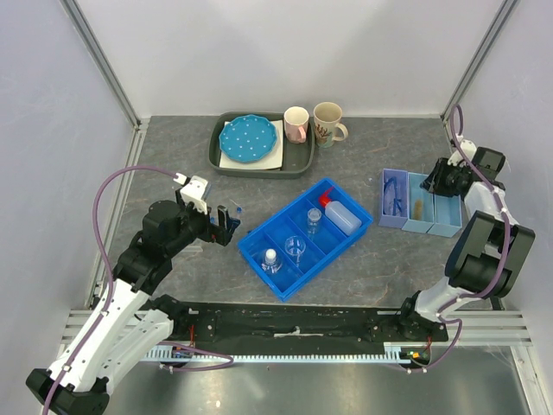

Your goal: Organize the chemistry lab equipment

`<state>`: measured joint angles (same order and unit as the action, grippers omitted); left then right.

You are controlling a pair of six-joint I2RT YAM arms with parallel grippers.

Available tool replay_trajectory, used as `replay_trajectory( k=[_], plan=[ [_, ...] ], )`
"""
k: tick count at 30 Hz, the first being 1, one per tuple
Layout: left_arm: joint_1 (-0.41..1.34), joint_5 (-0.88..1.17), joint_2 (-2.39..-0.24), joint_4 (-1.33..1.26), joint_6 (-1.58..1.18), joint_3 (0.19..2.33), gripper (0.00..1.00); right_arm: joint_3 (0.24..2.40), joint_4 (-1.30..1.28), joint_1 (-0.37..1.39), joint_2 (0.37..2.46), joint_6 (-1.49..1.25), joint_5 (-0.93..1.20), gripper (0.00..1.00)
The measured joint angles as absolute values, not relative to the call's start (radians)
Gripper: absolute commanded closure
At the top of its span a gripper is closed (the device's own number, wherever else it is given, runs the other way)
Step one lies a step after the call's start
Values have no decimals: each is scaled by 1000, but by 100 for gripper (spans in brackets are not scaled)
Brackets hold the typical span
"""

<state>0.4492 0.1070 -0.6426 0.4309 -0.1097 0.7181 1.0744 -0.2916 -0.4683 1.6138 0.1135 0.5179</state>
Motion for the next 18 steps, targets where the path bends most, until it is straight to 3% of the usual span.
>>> replay_trajectory(
  k=[8,18],
  plan=[
    [449,107,-647,431,-110,718,2,1117,-314,-453,1534,212,601,33],
    [449,106,-654,430,-110,718,1,1124,-260,-222,1500,334,706,26]
  ],
)
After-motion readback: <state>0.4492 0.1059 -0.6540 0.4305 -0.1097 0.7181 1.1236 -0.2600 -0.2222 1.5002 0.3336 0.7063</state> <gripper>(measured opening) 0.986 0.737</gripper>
